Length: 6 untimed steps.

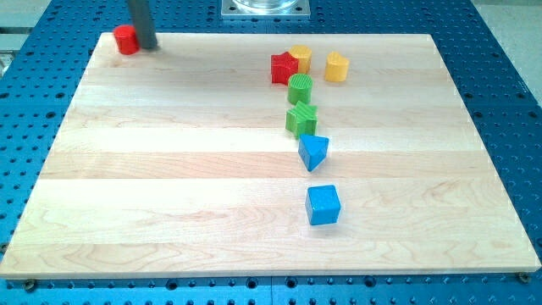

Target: Keep yellow blocks and red star in a diagonal line

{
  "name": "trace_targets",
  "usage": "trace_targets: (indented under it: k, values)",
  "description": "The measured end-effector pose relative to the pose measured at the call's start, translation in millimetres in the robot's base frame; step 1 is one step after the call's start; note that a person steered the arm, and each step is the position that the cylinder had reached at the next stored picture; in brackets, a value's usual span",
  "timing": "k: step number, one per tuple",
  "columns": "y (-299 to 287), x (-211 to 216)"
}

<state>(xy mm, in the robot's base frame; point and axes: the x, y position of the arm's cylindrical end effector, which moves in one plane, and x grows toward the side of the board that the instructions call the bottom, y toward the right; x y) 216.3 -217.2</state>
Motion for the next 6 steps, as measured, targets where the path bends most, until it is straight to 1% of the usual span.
trace_targets:
  k: [1, 2, 3, 4, 5, 6]
  values:
    - [79, -15]
    - [144, -22]
    - [241, -22]
    - [385, -7]
    - [442, 53]
    - [379, 84]
